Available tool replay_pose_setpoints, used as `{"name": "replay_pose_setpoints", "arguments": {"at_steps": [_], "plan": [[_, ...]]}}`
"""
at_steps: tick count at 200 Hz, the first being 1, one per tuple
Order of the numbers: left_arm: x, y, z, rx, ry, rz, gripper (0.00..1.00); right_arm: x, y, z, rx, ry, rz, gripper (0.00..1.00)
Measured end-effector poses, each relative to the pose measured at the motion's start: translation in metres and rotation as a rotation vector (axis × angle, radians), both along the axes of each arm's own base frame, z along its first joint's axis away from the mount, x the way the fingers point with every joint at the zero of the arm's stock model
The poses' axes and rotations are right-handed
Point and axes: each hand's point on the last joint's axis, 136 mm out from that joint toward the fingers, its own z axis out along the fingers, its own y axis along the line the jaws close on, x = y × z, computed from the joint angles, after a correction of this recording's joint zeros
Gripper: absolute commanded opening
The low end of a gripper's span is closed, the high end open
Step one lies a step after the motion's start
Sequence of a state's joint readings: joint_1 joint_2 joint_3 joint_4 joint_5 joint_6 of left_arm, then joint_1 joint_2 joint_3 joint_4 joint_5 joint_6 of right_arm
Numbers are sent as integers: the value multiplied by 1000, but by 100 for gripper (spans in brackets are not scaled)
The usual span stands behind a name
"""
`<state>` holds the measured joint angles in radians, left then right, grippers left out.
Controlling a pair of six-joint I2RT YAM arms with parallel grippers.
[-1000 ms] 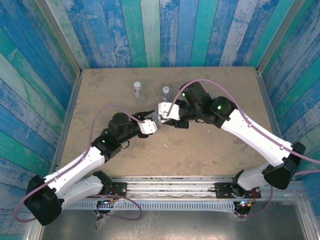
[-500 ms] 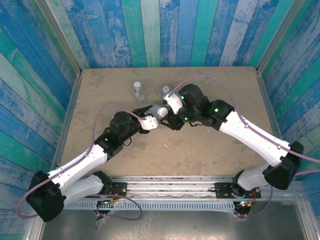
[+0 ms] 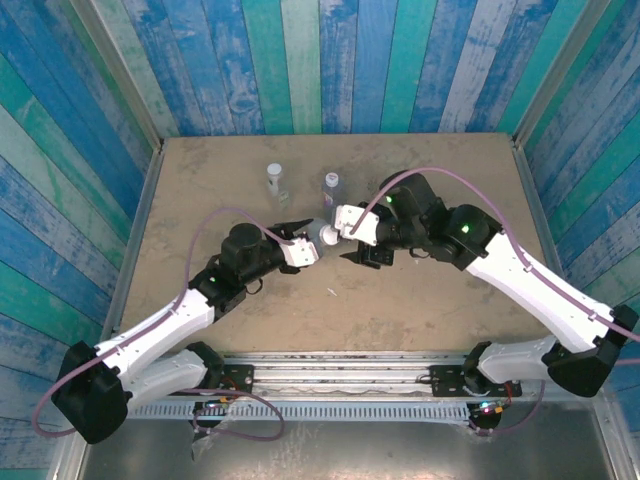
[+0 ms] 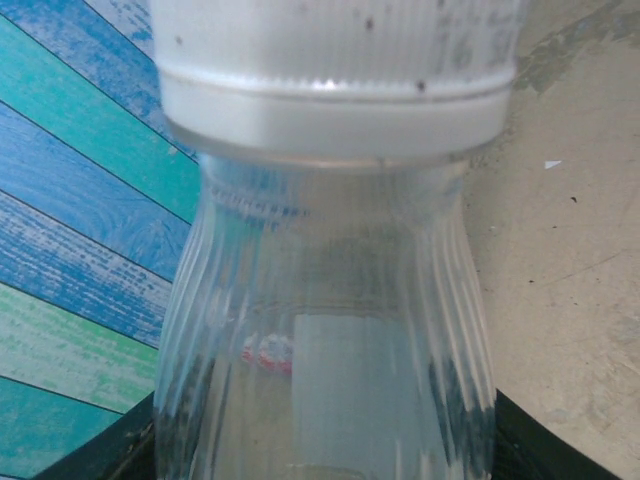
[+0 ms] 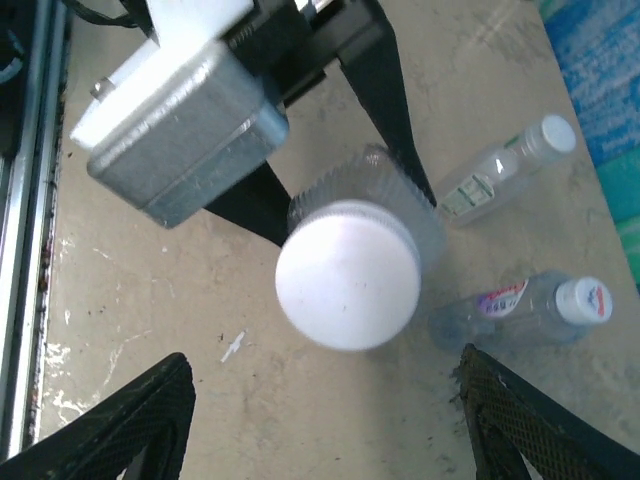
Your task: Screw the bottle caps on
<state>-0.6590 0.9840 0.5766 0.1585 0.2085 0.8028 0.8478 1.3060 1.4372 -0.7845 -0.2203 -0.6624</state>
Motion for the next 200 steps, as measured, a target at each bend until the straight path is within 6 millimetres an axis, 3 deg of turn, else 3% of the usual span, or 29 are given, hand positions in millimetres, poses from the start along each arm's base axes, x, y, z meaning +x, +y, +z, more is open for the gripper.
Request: {"name": "replay_pose_setpoints", "arguments": {"at_steps": [42,126,200], "plan": [[-4,-2,-5,10,21,-22,56,6,12,2,-52,-45,90,60],[-9,-3,-11,20,46,-43,57,6,23,-13,-85,10,134,56],[-8,-3,-9,4,59,-38,58,5,25,-14,-81,21,143,50]]}}
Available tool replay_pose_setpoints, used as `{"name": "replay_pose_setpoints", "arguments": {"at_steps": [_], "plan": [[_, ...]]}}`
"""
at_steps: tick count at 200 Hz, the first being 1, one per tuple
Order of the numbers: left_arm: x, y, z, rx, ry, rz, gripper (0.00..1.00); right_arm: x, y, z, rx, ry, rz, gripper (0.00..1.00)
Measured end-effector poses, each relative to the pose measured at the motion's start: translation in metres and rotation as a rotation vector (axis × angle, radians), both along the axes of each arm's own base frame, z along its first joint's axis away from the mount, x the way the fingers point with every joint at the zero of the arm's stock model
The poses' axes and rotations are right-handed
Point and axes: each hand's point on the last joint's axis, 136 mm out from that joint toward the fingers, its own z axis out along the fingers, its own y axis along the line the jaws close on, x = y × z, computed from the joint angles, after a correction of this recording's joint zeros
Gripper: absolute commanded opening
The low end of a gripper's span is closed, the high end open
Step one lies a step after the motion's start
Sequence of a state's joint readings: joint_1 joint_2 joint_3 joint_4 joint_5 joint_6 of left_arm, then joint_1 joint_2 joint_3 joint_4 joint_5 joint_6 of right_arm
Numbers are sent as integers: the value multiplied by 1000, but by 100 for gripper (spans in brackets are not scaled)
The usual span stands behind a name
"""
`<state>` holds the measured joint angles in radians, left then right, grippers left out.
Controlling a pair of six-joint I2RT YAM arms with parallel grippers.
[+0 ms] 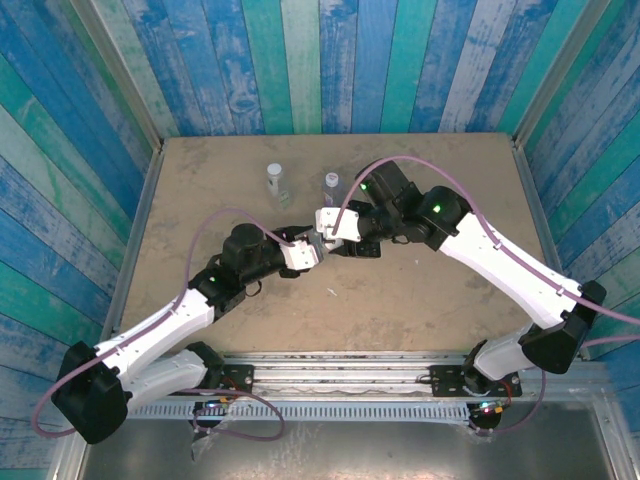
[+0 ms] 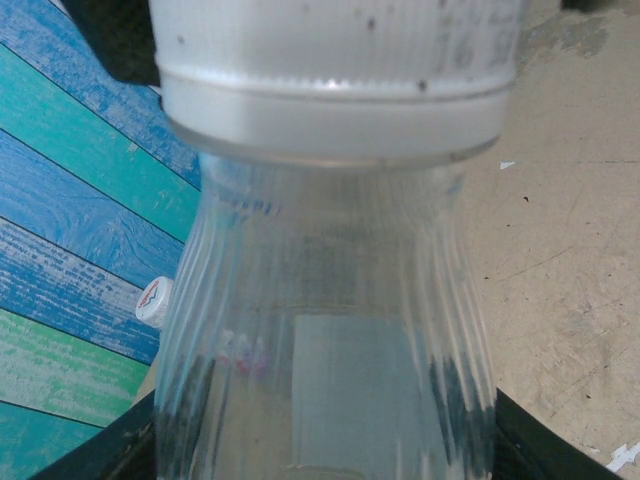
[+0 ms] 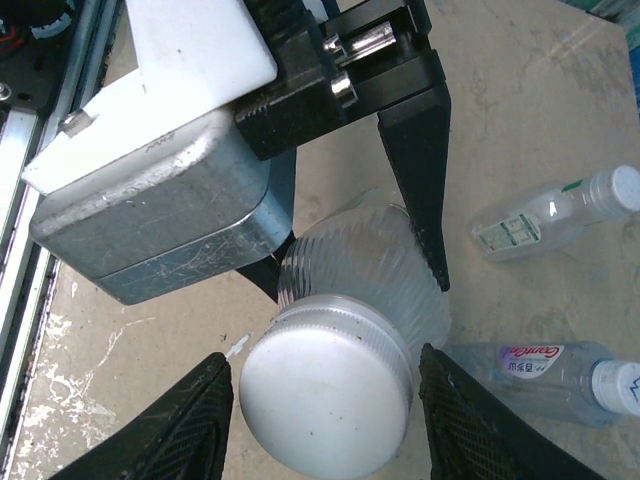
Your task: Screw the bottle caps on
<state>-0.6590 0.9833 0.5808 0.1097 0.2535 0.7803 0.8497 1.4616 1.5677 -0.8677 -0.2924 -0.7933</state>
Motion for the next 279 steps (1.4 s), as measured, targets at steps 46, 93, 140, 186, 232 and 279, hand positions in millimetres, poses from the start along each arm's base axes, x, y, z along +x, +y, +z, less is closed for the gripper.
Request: {"name": "replay_pose_setpoints", "arguments": {"at_steps": [46,93,140,186,232,279], "plan": [[0,0,0,-9,13,1,57,1,0,-1,-2,0,0,48],[-1,-1,0,-21,28,1,57,1,1,-1,-4,-5,2,45],[-2,-1,-1,-23,42,3,57,2,1,-1,-3,-4,-4,36],[0,-1,-1,-32,50,10,55,6,0,-1,10,40,-85,23],[14,-4,2,-34,36,48,55,19,-3,1,72,173,-351,14],[20,-8,3,-31,27,47,55,26,-9,3,162,346,-596,2]]}}
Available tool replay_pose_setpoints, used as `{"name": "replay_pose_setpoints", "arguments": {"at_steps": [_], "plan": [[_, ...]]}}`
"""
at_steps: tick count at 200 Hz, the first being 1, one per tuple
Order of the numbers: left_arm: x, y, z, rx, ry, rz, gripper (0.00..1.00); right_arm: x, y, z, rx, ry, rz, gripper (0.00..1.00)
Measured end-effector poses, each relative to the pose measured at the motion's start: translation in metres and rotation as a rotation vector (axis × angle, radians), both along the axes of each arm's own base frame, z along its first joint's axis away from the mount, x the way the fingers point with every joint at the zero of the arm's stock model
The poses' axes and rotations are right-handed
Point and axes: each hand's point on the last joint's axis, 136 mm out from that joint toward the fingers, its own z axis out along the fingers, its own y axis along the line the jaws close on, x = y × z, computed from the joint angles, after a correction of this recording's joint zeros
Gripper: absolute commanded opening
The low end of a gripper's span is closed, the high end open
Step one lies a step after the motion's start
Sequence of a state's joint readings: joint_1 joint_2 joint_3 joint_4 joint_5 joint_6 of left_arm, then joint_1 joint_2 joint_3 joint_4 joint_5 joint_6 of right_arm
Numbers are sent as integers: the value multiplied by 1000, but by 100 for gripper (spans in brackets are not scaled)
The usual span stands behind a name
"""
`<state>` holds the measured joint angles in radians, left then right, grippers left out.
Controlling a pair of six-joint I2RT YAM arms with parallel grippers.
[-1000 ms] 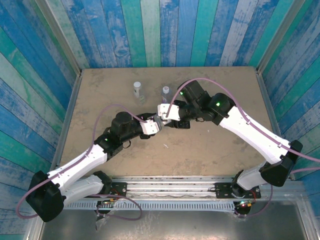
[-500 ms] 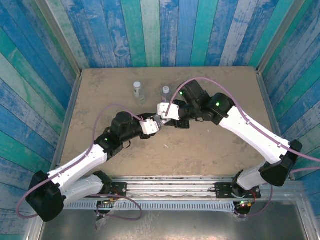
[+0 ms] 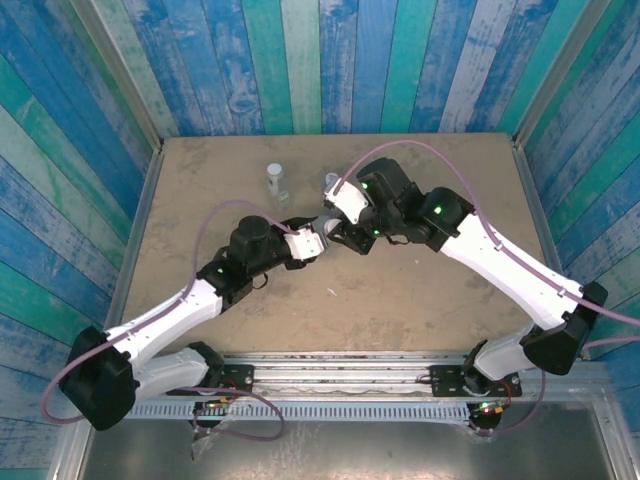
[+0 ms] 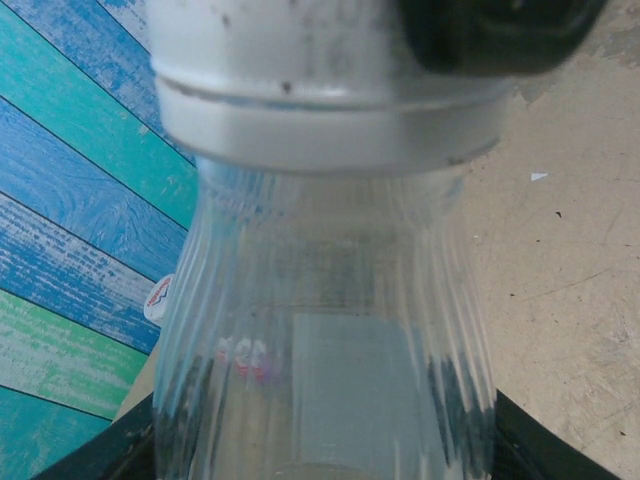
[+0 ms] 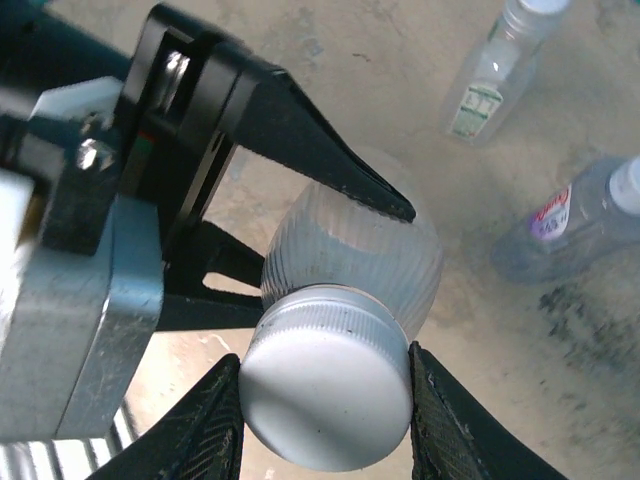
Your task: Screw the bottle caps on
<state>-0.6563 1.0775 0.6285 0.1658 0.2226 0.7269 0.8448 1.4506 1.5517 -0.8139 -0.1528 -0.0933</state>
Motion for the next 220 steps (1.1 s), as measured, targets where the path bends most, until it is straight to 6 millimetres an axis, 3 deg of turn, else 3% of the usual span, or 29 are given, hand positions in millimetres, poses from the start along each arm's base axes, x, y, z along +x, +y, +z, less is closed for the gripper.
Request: {"name": "replay_pose_setpoints", "arguments": {"at_steps": [72,86,104,132,167,220], "plan": [[1,-2,-3,3,7,-5,55,3,-6,-5,155,317,-341,4],[0,-1,-4,5,10,-5,56,4,-6,-6,173,359,-371,14],[1,-1,-4,5,12,-3,56,4,-6,-5,178,370,-372,37],[0,-3,-1,-7,5,-10,57,4,-6,-4,148,307,-272,62],[-7,-7,2,-90,41,-51,60,6,-13,11,122,146,-106,70],[-27,-15,0,-272,189,-146,55,-16,-30,65,271,-185,62,74]]}}
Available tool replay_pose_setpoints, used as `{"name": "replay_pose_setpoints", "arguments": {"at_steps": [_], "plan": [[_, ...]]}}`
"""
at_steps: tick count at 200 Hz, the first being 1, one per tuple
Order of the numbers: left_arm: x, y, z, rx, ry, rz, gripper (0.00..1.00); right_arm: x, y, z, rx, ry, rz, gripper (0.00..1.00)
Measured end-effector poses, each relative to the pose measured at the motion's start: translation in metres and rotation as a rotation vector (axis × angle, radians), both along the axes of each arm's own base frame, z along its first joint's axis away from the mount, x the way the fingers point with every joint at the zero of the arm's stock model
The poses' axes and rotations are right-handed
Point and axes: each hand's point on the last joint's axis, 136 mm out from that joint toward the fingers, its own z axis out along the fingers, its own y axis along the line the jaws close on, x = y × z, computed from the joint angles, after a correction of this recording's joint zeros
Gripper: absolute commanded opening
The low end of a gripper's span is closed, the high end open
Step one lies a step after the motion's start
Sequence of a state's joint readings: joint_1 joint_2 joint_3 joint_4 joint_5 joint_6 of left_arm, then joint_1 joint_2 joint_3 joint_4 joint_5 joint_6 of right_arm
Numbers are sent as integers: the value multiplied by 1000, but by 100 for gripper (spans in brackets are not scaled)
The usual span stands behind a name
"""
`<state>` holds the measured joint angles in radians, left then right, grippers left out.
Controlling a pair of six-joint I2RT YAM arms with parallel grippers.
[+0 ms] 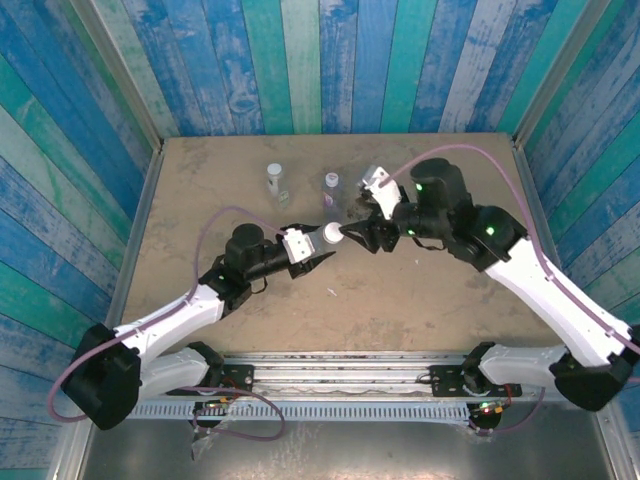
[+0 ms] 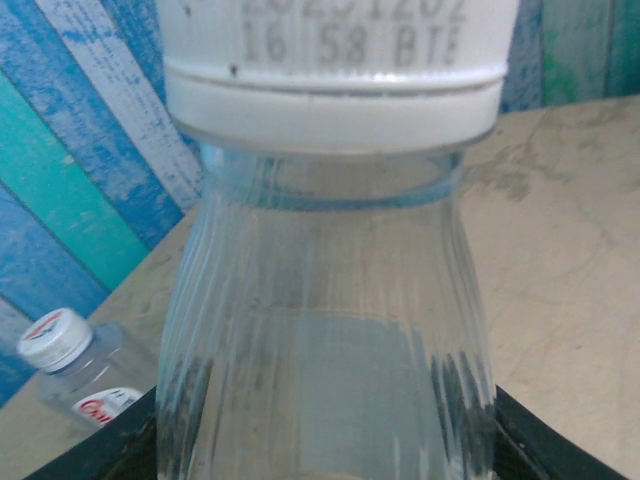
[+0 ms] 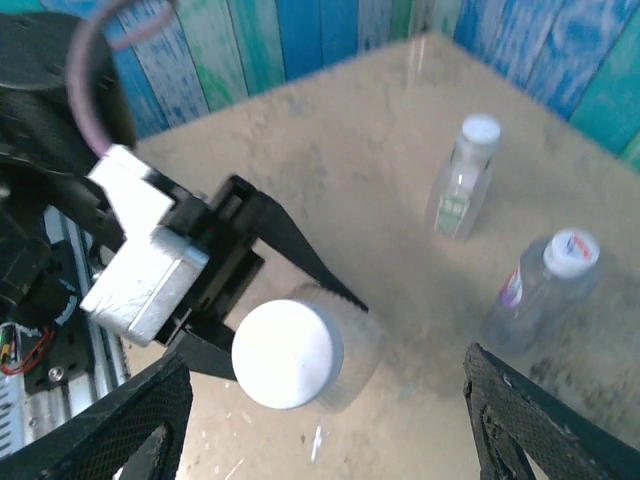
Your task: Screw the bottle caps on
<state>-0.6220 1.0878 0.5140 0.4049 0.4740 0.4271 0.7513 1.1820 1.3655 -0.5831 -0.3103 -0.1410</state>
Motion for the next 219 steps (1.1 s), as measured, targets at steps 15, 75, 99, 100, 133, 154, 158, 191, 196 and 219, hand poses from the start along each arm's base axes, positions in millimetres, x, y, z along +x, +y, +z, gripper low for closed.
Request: {"name": "replay_pose_setpoints", "arguments": {"at_steps": [15,75,99,100,133,154,158,191,196,219], "plan": [[-5,-4,9,-46,15,-33,55,-6,-1,9,30,-68,36,75],[-14,-12,16,-101,58,-105,56,-12,16,-22,12,-82,161,76],[-13,-14,18,-104,59,-116,56,-12,23,-31,5,-69,197,65],[-13,-14,18,-104,59,-116,56,-13,23,-32,5,-69,199,65],[-13,-15,21,-109,63,-122,56,-11,29,-41,-9,-58,221,49],[-14,-16,20,-108,71,-130,56,-8,30,-43,-14,-65,222,41],[-14,-16,19,-107,73,-133,56,-8,30,-43,-16,-68,222,41],[-14,-17,19,-102,76,-136,74,-7,30,-44,-22,-78,221,37],[-14,-17,19,-101,74,-137,78,-7,30,-44,-23,-78,220,37],[-13,-17,19,-103,78,-133,97,-7,29,-46,-27,-74,218,36]]}}
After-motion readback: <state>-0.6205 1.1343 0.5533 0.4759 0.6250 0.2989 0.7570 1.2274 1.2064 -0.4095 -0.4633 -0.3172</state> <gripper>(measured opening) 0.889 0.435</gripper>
